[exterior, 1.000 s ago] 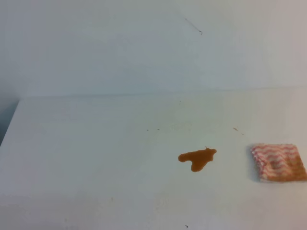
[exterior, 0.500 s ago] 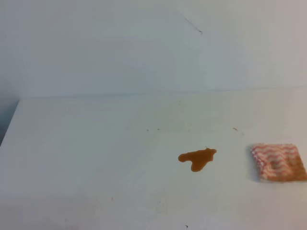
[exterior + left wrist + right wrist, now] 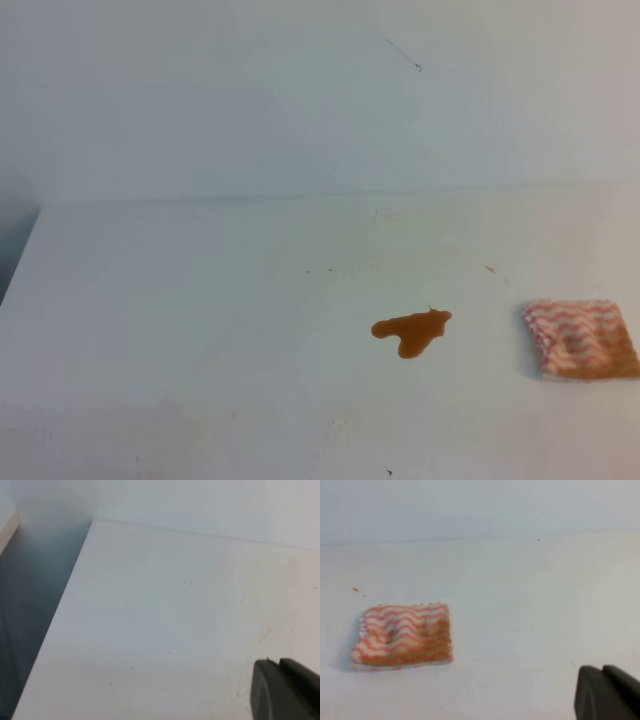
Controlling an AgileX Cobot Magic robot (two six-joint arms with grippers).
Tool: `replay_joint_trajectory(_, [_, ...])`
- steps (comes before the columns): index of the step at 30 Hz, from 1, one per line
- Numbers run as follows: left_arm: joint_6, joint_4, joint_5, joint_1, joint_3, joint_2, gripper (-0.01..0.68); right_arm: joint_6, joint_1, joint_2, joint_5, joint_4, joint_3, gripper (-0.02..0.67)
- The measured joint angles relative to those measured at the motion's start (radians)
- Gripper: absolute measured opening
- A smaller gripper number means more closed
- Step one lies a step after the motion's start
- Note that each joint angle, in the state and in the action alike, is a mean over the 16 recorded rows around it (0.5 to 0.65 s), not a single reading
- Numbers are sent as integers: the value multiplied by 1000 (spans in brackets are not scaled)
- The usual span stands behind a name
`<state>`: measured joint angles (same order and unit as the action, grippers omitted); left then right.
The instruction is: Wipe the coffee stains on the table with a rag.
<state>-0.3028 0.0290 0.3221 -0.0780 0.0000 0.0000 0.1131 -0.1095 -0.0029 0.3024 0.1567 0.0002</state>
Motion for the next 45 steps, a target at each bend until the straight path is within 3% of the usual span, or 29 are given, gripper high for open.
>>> replay_joint_trajectory(7, [0,0,0,0,0,0,-1,26,0,0,-182,-16,0,-2])
replay_joint_trajectory(18, [0,0,0,12,0,0,-1,84,0,1,-677,-70,-8,-2])
replay_joint_trajectory(25, [0,0,-7,25,14,-7,-1,91,0,4,-775,-116,-121,-2])
replay_joint_trajectory(33, [0,0,-9,29,16,-9,-1,53,0,98,-537,-141,-401,-2])
replay_joint_trajectory(45, [0,0,-2,29,0,0,-1,-24,0,492,248,-178,-768,-2])
